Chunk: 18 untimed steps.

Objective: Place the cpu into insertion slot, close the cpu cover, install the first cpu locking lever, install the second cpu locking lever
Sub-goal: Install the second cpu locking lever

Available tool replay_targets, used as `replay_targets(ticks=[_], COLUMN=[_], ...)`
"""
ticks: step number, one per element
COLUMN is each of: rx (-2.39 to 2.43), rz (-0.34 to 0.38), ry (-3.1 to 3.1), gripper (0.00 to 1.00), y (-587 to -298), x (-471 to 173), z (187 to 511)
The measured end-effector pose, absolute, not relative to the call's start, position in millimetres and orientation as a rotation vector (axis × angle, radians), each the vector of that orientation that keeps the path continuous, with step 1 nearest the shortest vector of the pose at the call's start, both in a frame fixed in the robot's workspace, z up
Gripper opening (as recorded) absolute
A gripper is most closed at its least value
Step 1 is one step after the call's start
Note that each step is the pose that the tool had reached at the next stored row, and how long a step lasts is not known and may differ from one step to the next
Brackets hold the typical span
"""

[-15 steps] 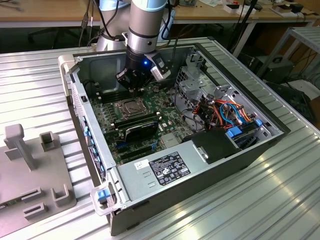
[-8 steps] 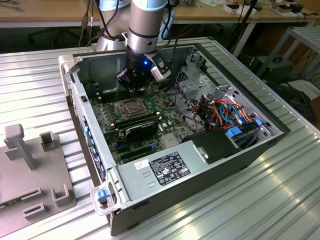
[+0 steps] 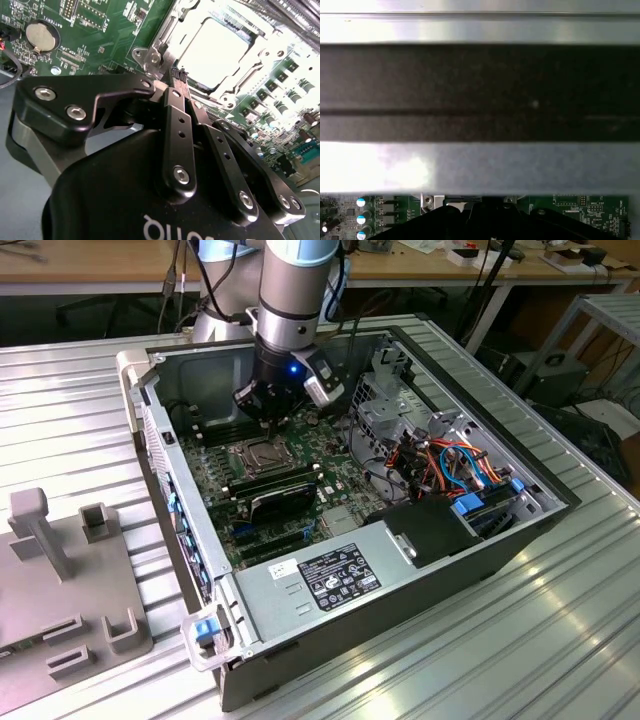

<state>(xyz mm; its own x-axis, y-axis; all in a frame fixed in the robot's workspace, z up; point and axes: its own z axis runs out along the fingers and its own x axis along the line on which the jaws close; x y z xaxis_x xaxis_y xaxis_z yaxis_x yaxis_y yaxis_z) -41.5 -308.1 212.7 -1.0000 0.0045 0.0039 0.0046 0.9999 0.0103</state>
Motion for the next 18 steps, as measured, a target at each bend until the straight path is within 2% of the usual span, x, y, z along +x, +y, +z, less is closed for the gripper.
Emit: replay_targets(ticks=[18], rx=[-0.007], rz=[-0.014], ry=[-3.138], gripper=[0.11], y=[-317.1], x=[-41.5], z=[212.7])
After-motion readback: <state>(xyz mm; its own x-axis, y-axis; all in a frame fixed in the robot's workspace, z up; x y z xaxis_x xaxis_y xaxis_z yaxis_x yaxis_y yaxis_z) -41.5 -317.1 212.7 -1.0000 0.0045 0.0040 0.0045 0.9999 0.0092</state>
